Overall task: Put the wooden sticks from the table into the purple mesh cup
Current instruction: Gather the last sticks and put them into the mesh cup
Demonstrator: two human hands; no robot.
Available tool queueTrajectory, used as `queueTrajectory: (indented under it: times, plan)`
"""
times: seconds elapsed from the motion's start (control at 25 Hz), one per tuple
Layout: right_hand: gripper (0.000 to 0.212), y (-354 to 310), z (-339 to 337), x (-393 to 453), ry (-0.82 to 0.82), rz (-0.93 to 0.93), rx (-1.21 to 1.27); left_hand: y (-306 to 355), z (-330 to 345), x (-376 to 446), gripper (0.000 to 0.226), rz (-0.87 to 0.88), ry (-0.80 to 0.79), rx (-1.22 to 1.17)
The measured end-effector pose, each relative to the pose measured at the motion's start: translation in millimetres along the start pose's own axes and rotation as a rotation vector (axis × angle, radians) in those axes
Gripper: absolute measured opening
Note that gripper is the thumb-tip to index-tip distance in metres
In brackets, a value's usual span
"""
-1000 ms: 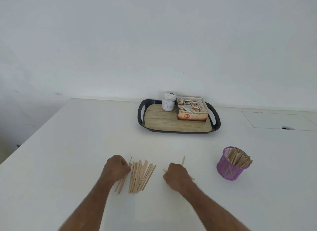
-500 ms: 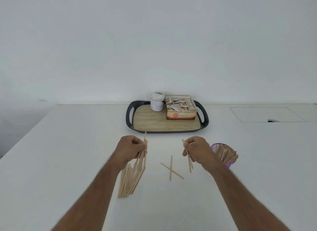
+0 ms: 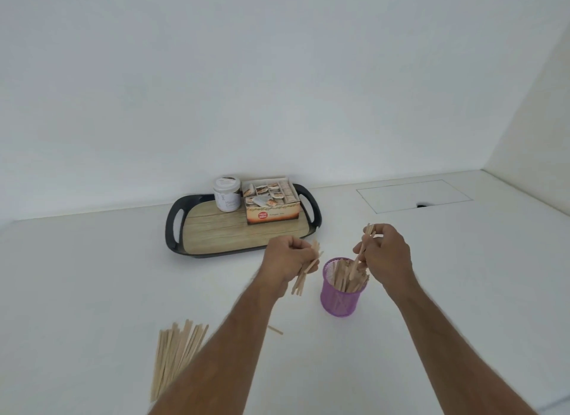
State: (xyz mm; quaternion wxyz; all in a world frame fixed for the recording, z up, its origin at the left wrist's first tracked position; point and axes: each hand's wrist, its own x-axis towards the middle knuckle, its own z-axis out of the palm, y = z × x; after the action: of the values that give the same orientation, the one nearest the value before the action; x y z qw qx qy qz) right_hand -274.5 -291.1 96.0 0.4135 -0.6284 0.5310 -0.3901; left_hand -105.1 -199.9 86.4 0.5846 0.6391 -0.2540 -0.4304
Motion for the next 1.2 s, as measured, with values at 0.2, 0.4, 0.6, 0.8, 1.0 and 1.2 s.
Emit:
queueTrajectory:
  times: [0.2,0.4,0.6,0.8,1.0,1.2]
  plan:
    - [0.012,7.5,-4.6,-4.3,0.058,-0.123,-0.087,-6.5,47.8,5.8,0.009,0.241,0.130,0.022]
    - [0.015,9.4,-0.2,-9.9,0.034,-0.178,-0.100,-18.3,74.2,8.6,0.012,0.443,0.249,-0.042]
    - [0.015,11.9,5.4,-15.5,0.003,-0.193,-0.171,-33.6,81.3,8.4,0.021,0.477,0.270,-0.062]
    - [0.009,15.6,9.3,-18.2,-0.052,-0.161,-0.236,-43.2,83.7,6.8,0.019,0.393,0.225,-0.098]
    - [0.013,17.8,13.0,-18.3,-0.102,-0.118,-0.273,-48.5,81.8,3.2,0.042,0.306,0.090,-0.059]
    - [0.018,20.2,13.9,-15.4,-0.100,-0.100,-0.378,-51.5,75.2,3.6,0.025,0.287,0.033,0.093]
